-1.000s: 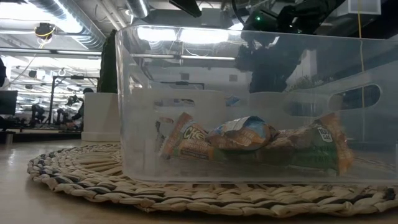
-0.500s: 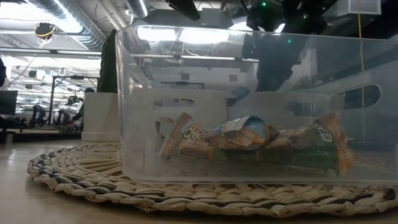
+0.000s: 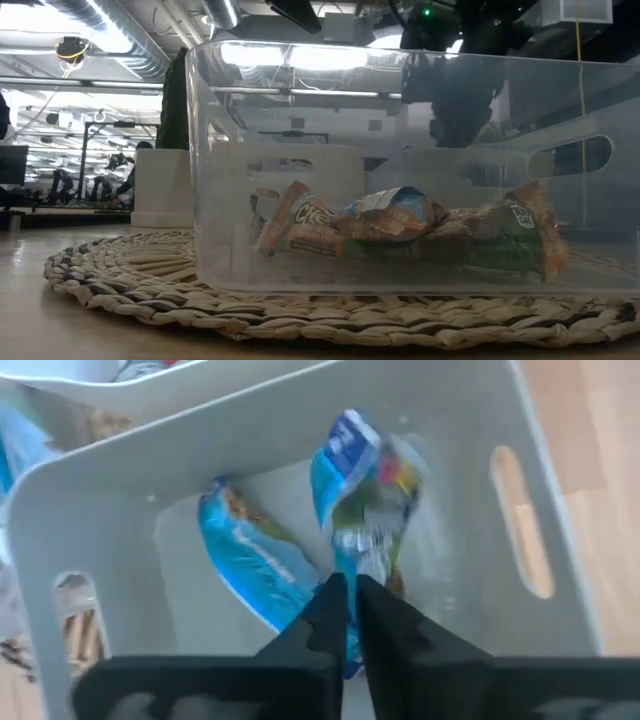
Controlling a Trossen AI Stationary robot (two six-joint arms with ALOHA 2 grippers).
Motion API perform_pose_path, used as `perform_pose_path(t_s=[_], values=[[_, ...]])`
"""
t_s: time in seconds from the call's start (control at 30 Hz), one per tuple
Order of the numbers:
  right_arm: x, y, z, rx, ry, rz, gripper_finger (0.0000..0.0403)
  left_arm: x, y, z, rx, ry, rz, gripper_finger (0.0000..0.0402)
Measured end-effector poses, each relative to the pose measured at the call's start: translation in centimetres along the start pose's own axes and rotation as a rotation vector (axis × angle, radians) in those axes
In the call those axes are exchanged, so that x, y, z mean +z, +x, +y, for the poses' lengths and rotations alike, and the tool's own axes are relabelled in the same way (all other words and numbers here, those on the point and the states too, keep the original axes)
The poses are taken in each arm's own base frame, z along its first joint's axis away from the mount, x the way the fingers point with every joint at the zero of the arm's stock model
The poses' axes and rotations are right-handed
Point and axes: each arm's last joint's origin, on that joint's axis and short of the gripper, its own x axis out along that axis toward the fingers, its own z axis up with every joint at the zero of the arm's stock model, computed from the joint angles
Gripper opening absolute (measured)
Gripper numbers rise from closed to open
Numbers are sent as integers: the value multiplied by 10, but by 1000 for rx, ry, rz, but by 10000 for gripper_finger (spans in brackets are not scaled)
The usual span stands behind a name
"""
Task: Pick and place Granola Bars by type
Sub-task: Adjust the granola bars, then return to Home Position
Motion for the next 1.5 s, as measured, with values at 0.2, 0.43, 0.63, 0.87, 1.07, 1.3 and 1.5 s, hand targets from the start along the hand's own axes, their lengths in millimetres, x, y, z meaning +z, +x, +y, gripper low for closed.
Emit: perform_pose_path(t_s=[0.2, 0.43, 0.63, 0.87, 1.07, 1.3, 1.5], values=[[-2, 0, 0, 13, 19, 17, 102, 0, 0, 0, -2, -2, 0, 207], [-3, -5, 2, 15, 65, 10, 184, 5, -11, 1, -7, -31, -39, 206], [-6, -55, 7, -82, 45, -219, 191, 5, -64, 18, -1, -82, -171, 205], [-35, -143, 7, -296, 37, -605, 173, -14, -133, 51, 50, -235, -331, 203], [-67, -192, 5, -355, 13, -827, 168, -37, -172, 64, -87, -483, -391, 205], [-94, -223, 3, -346, -3, -988, 167, -82, -199, 70, -120, -509, -428, 201], [-104, -232, 2, -330, 32, -1039, 167, -147, -222, 65, -160, -573, -580, 203]])
